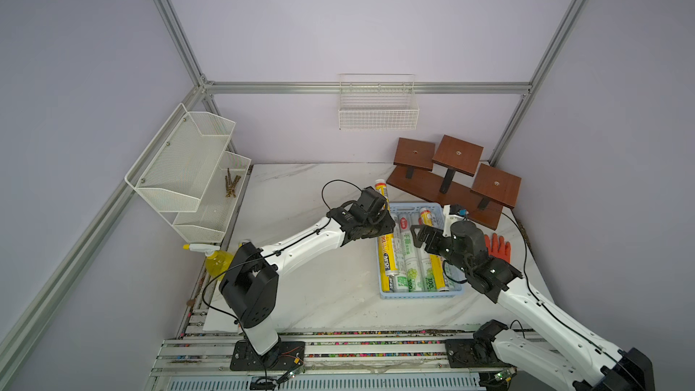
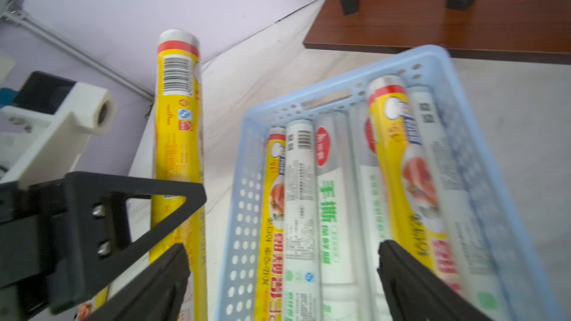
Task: Put the plastic wrap into the basket
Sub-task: Pick up the plastic wrap from the center of the board, then place the plastic wrap in the basket.
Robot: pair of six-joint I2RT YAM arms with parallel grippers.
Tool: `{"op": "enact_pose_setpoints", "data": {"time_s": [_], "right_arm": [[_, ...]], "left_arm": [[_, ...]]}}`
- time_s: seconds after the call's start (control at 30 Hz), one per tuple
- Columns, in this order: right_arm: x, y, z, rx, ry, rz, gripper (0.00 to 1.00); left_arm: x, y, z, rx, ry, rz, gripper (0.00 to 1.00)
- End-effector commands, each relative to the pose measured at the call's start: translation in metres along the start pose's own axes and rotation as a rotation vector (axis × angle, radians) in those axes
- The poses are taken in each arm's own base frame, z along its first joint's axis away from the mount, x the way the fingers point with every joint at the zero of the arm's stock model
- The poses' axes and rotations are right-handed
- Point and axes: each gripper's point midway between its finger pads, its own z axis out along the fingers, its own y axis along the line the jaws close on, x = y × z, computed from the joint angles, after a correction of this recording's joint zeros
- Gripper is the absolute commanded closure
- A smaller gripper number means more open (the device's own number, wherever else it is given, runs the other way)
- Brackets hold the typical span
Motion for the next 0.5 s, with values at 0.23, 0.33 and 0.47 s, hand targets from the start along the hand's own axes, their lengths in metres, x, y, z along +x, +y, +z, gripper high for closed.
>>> {"op": "enact_pose_setpoints", "data": {"time_s": [0.23, 0.33, 0.47], "right_arm": [[0.004, -0.060, -0.024, 0.150, 0.010, 0.080, 0.00], [0.005, -0.056, -0.026, 0.126, 0.008, 0.074, 0.00], [0.011, -0.048, -0.023, 0.077, 0.047, 0.066, 0.00]], "left_arm": [[0.031, -0.063, 0.041, 0.128, 0.071, -0.066, 0.68], [0.038, -0.066, 0.048, 0.129, 0.085, -0.065, 0.68], [0.042, -0.069, 0.057, 0.130, 0.096, -0.070, 0.68]]}}
